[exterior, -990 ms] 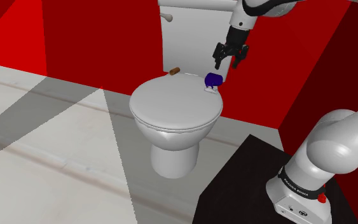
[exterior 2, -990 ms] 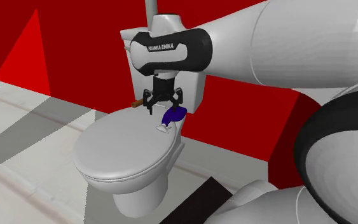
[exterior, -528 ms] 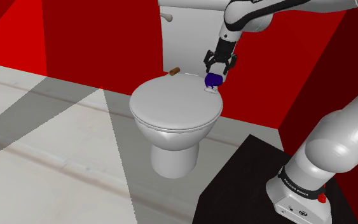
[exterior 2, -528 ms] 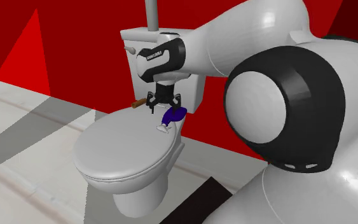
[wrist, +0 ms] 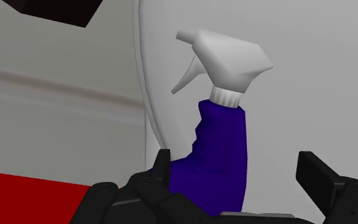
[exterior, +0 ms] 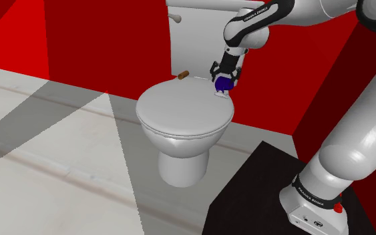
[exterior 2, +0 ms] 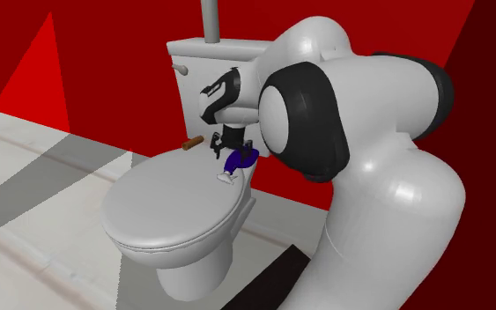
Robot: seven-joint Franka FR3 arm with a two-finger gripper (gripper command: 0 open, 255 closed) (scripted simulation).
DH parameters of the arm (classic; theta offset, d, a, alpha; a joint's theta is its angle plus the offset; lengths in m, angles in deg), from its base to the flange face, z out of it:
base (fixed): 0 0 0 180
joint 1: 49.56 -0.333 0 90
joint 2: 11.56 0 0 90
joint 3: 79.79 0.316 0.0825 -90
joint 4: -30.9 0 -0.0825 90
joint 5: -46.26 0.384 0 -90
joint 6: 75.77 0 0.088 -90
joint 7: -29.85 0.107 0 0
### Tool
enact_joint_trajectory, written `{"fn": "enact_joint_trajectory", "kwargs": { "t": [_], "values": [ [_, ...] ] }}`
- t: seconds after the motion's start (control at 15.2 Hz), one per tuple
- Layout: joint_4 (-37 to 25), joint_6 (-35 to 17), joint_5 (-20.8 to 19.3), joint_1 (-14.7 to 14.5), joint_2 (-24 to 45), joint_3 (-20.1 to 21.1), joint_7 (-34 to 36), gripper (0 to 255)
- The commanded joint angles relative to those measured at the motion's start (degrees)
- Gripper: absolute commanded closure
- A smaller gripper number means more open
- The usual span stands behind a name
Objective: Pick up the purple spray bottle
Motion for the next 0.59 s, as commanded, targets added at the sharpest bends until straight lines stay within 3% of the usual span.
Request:
{"fn": "enact_joint_trajectory", "kwargs": {
  "t": [0.0, 0.46, 0.53],
  "values": [
    [0.4, -1.5, 0.6, 0.1, 1.0, -0.1, 0.1, 0],
    [2.5, -5.5, 1.7, 0.2, 3.1, -0.1, -1.1, 0],
    [2.4, -5.5, 1.8, 0.2, 3.2, -0.1, -1.1, 255]
  ]
}}
